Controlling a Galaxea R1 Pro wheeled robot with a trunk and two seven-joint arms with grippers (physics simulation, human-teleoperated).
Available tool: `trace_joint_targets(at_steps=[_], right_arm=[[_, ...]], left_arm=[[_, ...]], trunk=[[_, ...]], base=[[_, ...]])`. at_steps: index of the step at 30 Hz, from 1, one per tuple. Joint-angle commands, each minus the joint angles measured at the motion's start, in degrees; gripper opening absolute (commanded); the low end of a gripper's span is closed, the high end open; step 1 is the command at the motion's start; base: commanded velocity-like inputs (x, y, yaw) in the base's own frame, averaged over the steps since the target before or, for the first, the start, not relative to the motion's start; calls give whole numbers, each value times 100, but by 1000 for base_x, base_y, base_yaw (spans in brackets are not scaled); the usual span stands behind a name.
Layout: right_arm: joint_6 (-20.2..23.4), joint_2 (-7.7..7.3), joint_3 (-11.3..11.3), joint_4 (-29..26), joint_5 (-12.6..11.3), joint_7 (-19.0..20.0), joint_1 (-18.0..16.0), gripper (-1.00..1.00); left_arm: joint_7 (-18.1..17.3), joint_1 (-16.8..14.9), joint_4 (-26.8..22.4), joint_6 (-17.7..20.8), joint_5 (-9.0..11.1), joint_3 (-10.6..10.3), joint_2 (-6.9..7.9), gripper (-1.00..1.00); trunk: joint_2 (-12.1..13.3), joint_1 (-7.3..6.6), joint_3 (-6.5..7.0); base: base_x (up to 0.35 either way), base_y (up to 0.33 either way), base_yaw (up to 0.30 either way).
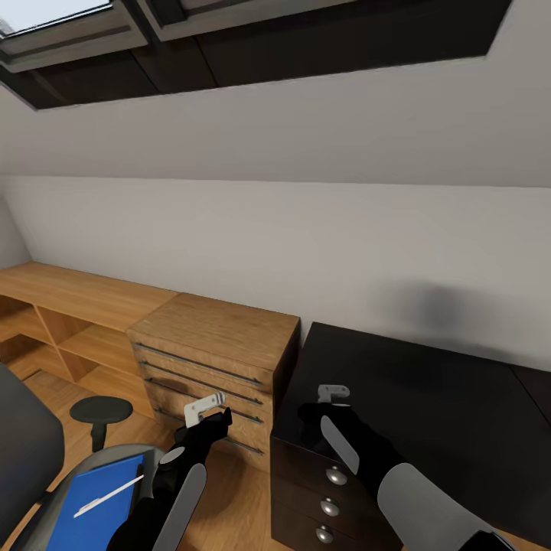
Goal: In the bedroom, organize the workspace by keeping the computer under the desk, ensuring the monitor is on the desk, placing the keyboard on the desk next to the monitor, placing the mouse on the desk next to the keyboard, moving the folder from the swivel chair onto the desk next to the mouse, stacking the notebook on top of the folder with the pen on top of the notebook, and positioning the swivel chair next to the desk.
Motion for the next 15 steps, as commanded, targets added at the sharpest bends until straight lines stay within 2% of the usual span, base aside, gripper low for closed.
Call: trace_joint_targets(at_steps=[1, 10, 15], right_arm=[[9, -4, 29, -9, -65, -49, -6, -100], [8, -4, 29, -10, -65, -49, -6, -100], [7, -4, 29, -10, -64, -46, -6, -100]], left_arm=[[49, -5, -7, 12, 50, -8, 1, 100], [50, -5, 69, 12, 44, -9, 0, 100], [48, -5, 92, 12, 43, -8, -1, 100]], trunk=[[-4, 0, -7], [-4, 0, -7], [-4, 0, -7]], base=[[0, 0, 80], [0, 0, 168], [0, 0, 57]])
